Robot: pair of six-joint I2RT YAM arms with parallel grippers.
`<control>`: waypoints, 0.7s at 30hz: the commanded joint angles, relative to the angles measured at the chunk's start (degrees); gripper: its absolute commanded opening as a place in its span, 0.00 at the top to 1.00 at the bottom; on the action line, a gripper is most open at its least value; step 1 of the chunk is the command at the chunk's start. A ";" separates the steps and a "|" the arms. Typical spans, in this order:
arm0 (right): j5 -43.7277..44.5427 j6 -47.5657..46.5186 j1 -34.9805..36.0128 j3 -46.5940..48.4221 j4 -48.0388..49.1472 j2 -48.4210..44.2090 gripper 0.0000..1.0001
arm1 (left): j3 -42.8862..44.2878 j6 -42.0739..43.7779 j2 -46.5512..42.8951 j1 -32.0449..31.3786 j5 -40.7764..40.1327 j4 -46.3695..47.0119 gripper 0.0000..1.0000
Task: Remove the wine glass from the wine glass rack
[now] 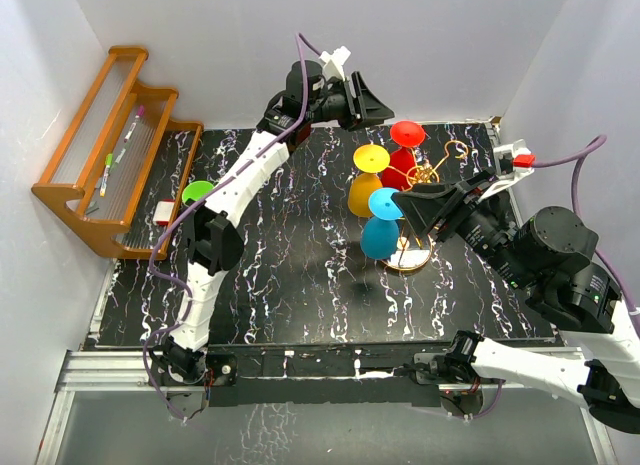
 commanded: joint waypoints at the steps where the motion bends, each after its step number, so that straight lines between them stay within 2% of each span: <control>1: -0.03 -0.41 -0.26 2.02 2.06 -0.50 0.46 | 1.39 1.25 0.20 -0.59 0.26 0.45 0.53; 21: 0.50 -0.72 -0.29 0.79 2.30 -1.34 0.47 | 0.26 1.17 1.82 -2.44 0.08 1.39 0.55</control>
